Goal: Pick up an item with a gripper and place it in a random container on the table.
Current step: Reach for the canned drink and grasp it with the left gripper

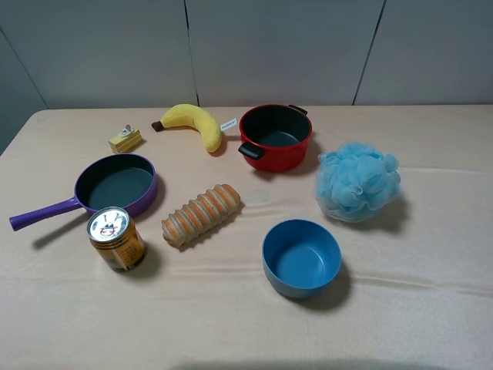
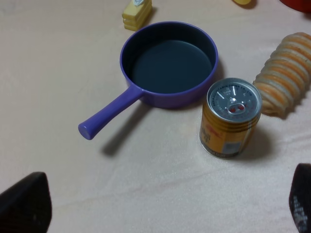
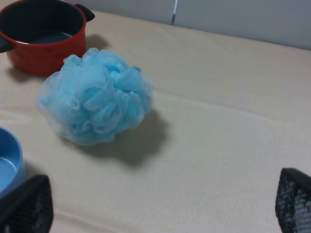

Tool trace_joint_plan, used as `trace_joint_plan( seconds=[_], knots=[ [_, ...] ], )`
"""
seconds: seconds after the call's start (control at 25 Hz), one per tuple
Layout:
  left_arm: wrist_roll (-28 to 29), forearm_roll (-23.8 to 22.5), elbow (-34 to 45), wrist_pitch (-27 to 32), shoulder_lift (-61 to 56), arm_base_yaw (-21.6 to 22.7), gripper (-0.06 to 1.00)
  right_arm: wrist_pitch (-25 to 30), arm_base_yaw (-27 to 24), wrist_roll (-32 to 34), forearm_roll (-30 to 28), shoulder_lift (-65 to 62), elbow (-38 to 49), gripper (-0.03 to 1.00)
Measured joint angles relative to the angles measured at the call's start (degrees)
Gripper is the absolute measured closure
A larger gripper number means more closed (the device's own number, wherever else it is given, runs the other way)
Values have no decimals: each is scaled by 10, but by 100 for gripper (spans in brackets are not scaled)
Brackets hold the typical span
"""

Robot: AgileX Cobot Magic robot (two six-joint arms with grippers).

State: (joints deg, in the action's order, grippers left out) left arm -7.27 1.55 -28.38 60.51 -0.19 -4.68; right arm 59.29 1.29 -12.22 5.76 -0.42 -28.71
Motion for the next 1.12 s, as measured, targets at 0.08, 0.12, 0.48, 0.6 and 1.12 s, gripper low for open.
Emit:
trace_joint_plan(
  seconds=[0.08,0.12,0.48,0.6,1.12],
  knots=[
    [0,0,0,0,0,0,-5,0,0,0,0,0,0,27],
    [0,0,0,0,0,0,-5,0,0,0,0,0,0,27],
    [0,0,0,0,0,0,-5,0,0,0,0,0,0,27],
    [0,0,0,0,0,0,-5,0,0,0,0,0,0,27],
    [0,0,0,0,0,0,-5,0,0,0,0,0,0,27]
  ],
)
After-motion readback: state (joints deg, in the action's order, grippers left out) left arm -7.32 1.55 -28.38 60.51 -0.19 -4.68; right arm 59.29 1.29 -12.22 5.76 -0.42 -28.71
